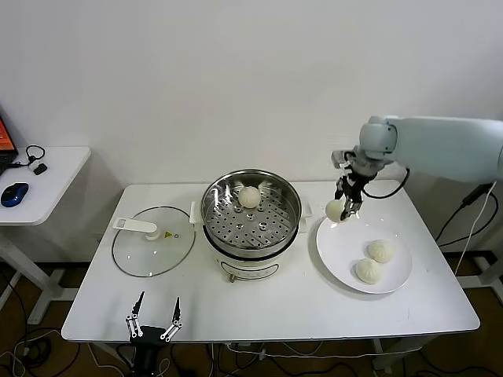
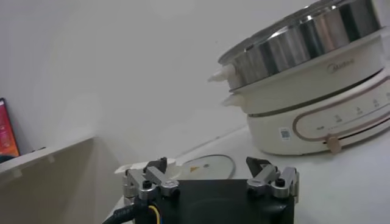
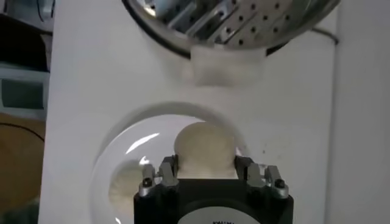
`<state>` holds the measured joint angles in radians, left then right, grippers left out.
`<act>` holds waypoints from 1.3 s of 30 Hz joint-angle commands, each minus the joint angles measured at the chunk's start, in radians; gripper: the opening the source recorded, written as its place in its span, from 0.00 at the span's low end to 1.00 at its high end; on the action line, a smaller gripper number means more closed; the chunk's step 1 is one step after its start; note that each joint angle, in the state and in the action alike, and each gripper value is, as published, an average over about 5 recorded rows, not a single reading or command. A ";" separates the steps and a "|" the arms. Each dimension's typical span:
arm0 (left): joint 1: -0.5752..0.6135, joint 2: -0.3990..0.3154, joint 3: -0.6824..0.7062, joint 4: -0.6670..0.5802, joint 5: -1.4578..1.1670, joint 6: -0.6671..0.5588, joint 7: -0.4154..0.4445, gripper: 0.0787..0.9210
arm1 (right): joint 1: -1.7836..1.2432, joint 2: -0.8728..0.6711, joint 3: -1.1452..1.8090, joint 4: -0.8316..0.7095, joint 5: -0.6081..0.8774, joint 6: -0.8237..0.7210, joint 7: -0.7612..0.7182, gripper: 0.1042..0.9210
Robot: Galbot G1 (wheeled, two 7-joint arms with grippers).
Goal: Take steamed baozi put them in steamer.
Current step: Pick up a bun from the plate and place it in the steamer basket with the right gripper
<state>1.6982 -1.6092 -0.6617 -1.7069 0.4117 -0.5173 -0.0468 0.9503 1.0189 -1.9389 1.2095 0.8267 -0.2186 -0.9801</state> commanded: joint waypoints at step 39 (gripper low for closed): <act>-0.003 -0.049 0.002 0.000 0.012 -0.005 0.003 0.88 | -0.164 0.473 0.144 -0.134 0.251 -0.135 0.150 0.72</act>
<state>1.6958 -1.6091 -0.6607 -1.7107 0.4238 -0.5212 -0.0436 0.8599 1.4536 -1.8070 1.1203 1.0915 -0.3438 -0.8511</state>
